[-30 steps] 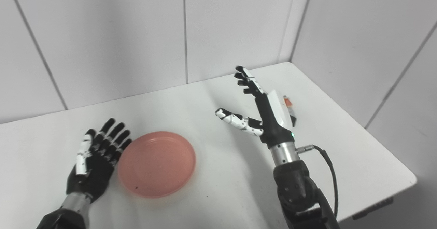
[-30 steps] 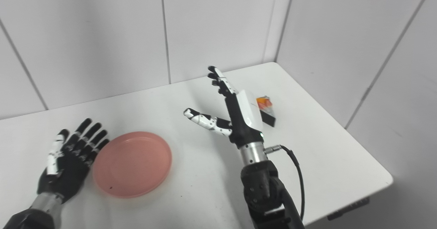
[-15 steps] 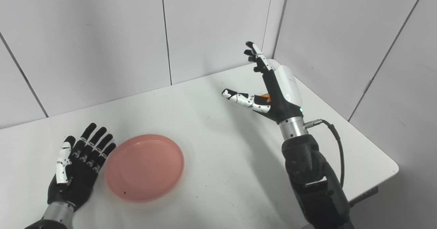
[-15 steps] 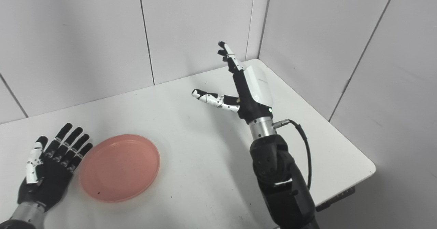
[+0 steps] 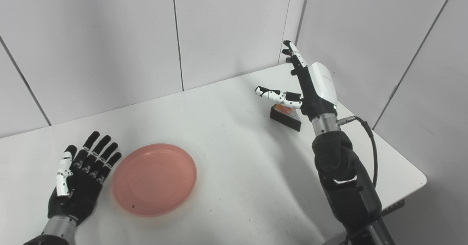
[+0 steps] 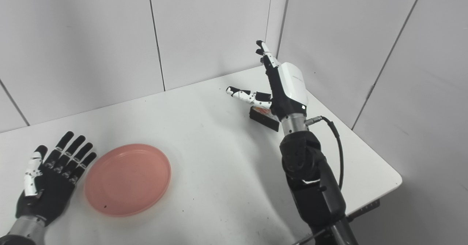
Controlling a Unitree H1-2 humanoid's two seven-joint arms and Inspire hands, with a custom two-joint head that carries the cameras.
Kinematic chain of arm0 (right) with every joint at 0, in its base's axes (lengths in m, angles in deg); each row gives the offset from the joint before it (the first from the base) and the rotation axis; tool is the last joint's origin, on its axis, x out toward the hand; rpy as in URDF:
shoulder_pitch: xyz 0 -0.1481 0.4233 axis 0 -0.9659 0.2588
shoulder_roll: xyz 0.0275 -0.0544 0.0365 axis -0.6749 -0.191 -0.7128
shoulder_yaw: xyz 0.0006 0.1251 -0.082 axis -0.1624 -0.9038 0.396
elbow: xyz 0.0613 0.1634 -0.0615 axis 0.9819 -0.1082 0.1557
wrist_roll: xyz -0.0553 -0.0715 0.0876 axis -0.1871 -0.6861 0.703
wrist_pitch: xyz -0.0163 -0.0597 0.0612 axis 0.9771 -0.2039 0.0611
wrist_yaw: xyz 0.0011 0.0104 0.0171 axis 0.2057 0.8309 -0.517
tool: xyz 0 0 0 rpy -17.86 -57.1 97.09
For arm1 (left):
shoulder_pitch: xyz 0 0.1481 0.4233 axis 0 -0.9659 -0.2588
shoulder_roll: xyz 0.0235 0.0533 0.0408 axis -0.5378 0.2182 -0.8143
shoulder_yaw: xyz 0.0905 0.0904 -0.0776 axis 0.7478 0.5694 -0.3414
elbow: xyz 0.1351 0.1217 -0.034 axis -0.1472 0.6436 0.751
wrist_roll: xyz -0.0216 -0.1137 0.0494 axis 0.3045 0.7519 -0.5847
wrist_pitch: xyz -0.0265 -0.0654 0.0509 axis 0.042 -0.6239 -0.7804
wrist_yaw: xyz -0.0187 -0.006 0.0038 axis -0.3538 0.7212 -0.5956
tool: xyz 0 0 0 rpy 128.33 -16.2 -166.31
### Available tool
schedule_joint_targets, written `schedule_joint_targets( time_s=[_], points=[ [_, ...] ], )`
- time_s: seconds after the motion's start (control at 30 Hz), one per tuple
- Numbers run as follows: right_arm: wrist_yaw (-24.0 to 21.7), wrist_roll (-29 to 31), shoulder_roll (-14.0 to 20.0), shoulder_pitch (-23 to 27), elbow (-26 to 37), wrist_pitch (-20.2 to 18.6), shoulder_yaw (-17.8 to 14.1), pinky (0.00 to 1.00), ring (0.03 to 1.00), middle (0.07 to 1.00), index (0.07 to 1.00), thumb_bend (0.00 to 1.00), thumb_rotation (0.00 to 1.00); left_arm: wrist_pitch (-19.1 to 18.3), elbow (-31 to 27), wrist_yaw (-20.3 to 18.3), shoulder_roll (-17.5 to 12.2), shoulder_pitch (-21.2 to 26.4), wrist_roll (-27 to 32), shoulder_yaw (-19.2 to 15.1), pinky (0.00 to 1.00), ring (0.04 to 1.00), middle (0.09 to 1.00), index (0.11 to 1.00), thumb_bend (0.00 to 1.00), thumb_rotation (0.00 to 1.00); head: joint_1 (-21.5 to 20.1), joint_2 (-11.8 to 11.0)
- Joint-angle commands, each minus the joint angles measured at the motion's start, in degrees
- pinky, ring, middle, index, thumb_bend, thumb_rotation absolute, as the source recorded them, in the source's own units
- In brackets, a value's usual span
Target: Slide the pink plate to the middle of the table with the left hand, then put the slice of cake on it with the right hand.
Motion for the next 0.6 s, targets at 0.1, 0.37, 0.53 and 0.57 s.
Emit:
schedule_joint_targets(
  time_s=[0.1,0.37,0.53,0.57],
  points=[
    [0.6,-0.4,3.02,2.94,-0.65,-2.01,-0.92,0.69,0.854,0.923,0.966,0.91,0.58,-1.82,3.08,1.83,-1.29,-2.16,-1.56,-0.28,0.91,0.899,0.907,0.905,0.41,1.0,-0.25,0.04],
    [-1.11,-0.68,5.73,3.57,-4.38,-5.39,0.11,0.72,0.911,0.992,0.999,0.94,0.62,-2.06,2.86,2.19,-1.31,-2.17,-1.36,-0.5,0.91,0.898,0.902,0.897,0.41,1.0,-0.49,0.15],
    [-1.44,-1.11,6.91,4.33,-7.42,-6.92,1.16,0.66,0.892,1.0,1.0,0.95,0.61,-2.27,2.63,2.36,-1.24,-2.24,-1.24,-0.63,0.91,0.898,0.901,0.897,0.4,1.0,-0.5,0.16],
    [-1.32,-1.04,7.06,4.49,-8.09,-7.02,1.35,0.65,0.888,1.0,1.0,0.95,0.61,-2.42,2.61,2.47,-1.23,-2.23,-1.21,-0.69,0.91,0.898,0.901,0.897,0.4,1.0,-0.5,0.16]
  ],
)
